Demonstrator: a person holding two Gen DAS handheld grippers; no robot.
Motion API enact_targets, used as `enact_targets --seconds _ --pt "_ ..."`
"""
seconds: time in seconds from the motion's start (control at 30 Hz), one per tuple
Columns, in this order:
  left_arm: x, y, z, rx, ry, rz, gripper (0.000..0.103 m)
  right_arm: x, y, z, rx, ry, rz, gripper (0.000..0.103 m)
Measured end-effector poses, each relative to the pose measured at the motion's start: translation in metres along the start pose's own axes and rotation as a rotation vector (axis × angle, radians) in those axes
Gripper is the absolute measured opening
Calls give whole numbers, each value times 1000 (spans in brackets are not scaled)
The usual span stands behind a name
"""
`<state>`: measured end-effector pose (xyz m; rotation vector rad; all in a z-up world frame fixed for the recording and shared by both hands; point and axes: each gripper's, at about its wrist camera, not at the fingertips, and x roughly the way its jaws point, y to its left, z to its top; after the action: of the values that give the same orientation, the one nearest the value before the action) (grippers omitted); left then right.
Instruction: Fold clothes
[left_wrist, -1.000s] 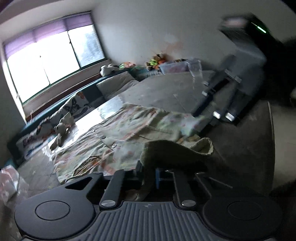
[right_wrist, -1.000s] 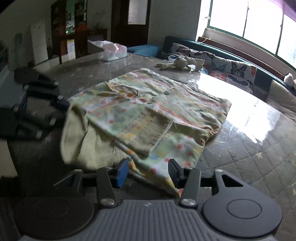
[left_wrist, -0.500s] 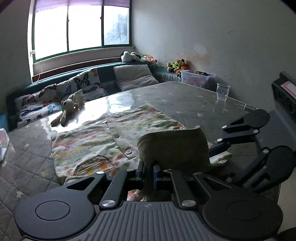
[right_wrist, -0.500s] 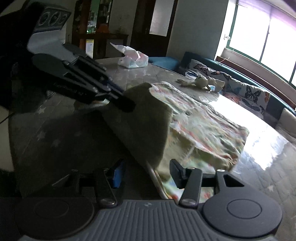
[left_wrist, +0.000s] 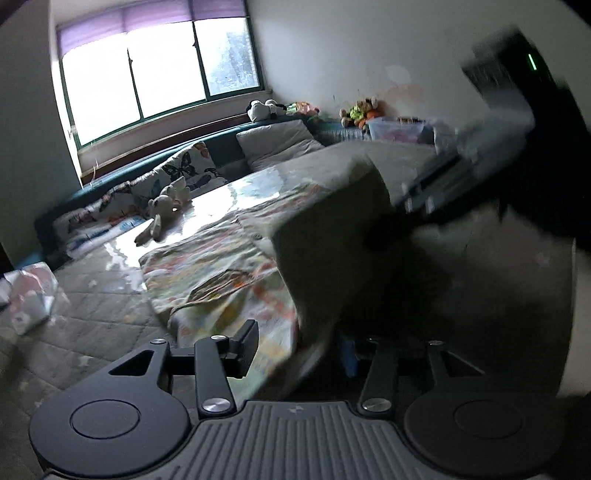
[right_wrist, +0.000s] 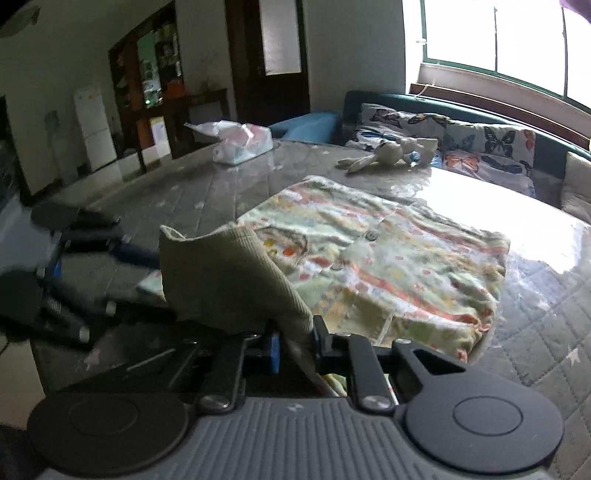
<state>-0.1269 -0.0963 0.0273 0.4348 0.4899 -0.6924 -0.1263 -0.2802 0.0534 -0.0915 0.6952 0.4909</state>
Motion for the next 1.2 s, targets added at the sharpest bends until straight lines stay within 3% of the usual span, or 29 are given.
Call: enact_targets --seconds 0.23,0.3,0.47,0.73,0.97,1.2 --pt "15 -2 -13 73 34 117 45 -3 -8 15 43 -55 -21 14" --pt "17 1 -15 82 33 151 29 -2 -8 16 46 -58 -27 14" --pt "8 8 -14 72 5 157 8 -2 -7 10 60 -71 -32 11" --pt "-34 7 -7 29 -51 101 6 -31 3 -3 55 -96 6 9" --pt "-91 -2 -11 -40 -32 -11 6 -79 27 -17 23 -72 81 9" --pt "-81 19 8 -104 -56 2 6 -82 26 -1 13 -87 76 9"
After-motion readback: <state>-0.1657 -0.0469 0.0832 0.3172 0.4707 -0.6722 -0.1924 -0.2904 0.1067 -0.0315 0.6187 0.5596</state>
